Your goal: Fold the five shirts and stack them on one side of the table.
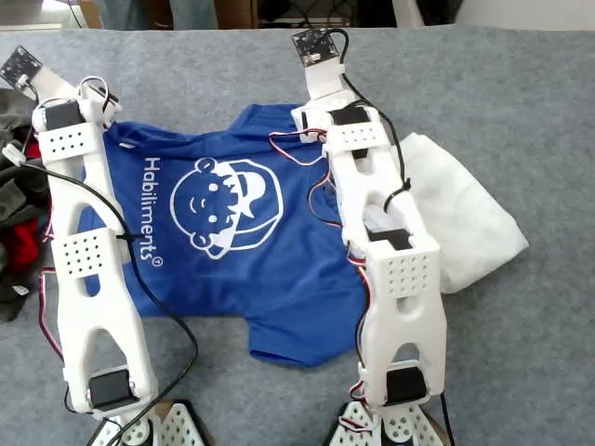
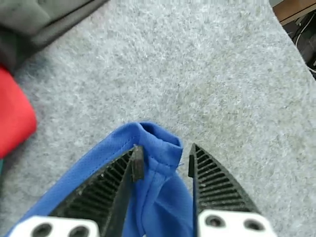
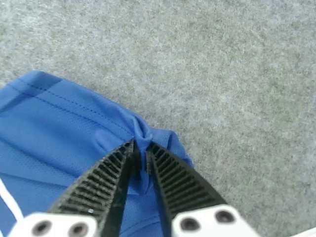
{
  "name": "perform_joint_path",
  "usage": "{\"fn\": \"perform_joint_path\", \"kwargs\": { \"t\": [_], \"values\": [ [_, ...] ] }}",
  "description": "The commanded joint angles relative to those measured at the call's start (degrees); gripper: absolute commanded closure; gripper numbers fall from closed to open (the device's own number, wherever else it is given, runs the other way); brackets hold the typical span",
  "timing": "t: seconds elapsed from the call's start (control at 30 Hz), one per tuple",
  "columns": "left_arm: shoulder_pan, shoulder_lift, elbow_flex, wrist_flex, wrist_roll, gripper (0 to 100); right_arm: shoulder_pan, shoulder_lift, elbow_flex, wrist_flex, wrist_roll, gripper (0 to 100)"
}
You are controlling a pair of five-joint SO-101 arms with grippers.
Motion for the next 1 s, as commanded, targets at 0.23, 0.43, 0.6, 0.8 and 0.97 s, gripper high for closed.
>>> {"fn": "perform_joint_path", "kwargs": {
  "t": [0.23, 0.43, 0.6, 0.8, 0.97],
  "values": [
    [-1.54, -0.79, -0.22, -1.23, -0.18, 83, 0.18, -0.31, -2.07, 0.35, 0.00, 98.4],
    [-1.63, -0.79, 2.77, -2.81, 0.70, 83, 0.18, -0.31, -2.07, 0.35, 0.00, 98.4],
    [-1.63, -1.14, 5.05, -4.92, 0.53, 83, 0.18, -0.31, -2.07, 0.35, 0.00, 98.4],
    [-1.89, -1.32, 4.70, -4.04, 0.70, 84, 0.18, -0.31, -2.07, 0.35, 0.00, 98.4],
    [-1.98, -1.41, 3.82, -2.37, 0.70, 88, 0.18, -0.31, -2.07, 0.35, 0.00, 98.3]
  ]
}}
